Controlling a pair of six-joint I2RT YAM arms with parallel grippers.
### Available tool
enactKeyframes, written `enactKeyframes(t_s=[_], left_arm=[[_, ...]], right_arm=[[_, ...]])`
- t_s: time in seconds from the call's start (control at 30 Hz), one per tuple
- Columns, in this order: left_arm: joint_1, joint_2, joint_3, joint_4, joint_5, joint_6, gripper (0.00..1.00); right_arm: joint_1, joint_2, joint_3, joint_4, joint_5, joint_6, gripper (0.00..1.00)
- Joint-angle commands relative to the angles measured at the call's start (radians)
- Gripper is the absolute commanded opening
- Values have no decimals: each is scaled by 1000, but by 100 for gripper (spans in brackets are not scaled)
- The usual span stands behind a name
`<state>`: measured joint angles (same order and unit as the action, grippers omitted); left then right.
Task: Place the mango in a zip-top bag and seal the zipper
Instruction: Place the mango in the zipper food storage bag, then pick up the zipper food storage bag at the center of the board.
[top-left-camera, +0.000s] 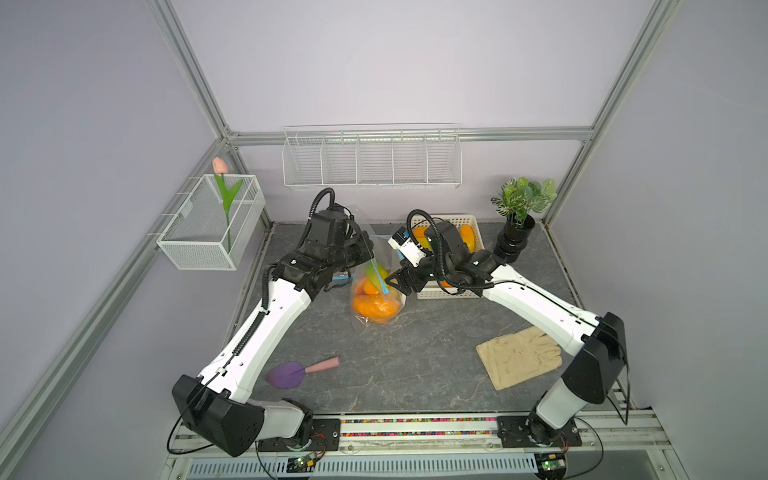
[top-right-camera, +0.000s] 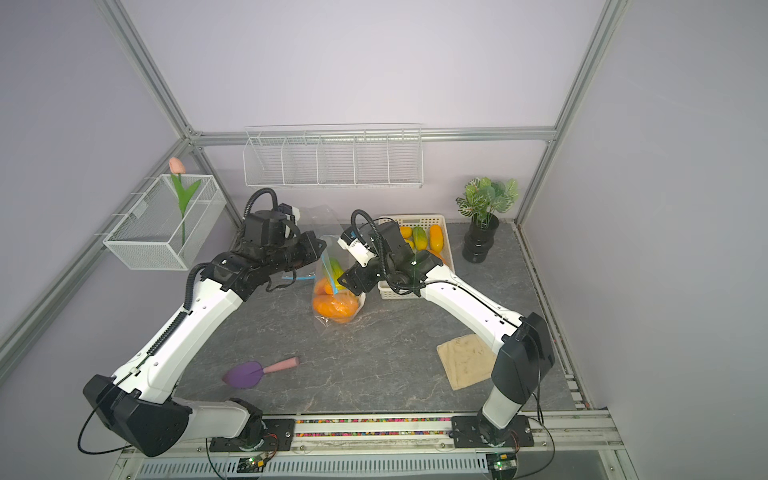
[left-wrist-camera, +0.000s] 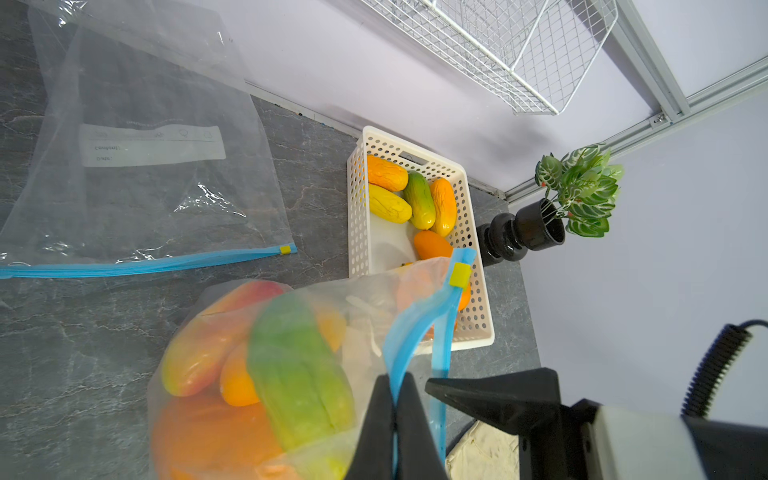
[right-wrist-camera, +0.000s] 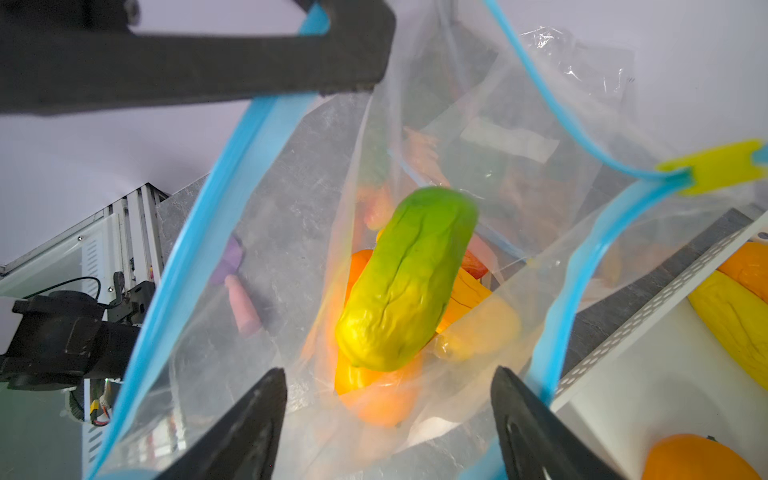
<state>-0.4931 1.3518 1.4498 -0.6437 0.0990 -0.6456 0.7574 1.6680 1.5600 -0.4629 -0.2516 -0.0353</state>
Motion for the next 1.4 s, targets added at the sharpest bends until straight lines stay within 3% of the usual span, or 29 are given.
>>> enactKeyframes(t_s=[0.0, 0.1, 0.23, 0.33, 0.57, 0.73, 0.9, 1.07, 1.17, 1.37], left_arm=[[4, -22, 40, -12, -12, 31, 0], [4, -8, 100, -50, 15, 71, 0], [-2, -26, 82, -29, 56, 54, 0], [-6, -45, 8, 42, 74, 5, 0], [-29, -42, -86, 124, 99, -58, 0], [-39, -33, -100, 140, 122, -61, 24], [-38, -17, -49, 112, 129, -30, 37], [-33, -37, 2, 55, 139, 18, 67], [-16, -76, 13, 26, 129, 35, 75], [43, -158, -2, -7, 135, 44, 79]], right_arm=[[1, -52, 38, -46, 45, 28, 81], [-24, -137, 2, -5, 102, 90, 88], [-128, -199, -48, 48, 54, 286, 90], [-151, -188, -42, 32, 42, 427, 95], [-150, -89, -36, 21, -20, 534, 100], [-150, -90, -107, 67, -15, 584, 98], [-146, -98, -166, 97, -65, 593, 97], [-149, -122, -200, 82, -58, 558, 96], [-161, -124, -210, 67, -46, 537, 96], [-191, -78, -192, 78, -71, 522, 96]])
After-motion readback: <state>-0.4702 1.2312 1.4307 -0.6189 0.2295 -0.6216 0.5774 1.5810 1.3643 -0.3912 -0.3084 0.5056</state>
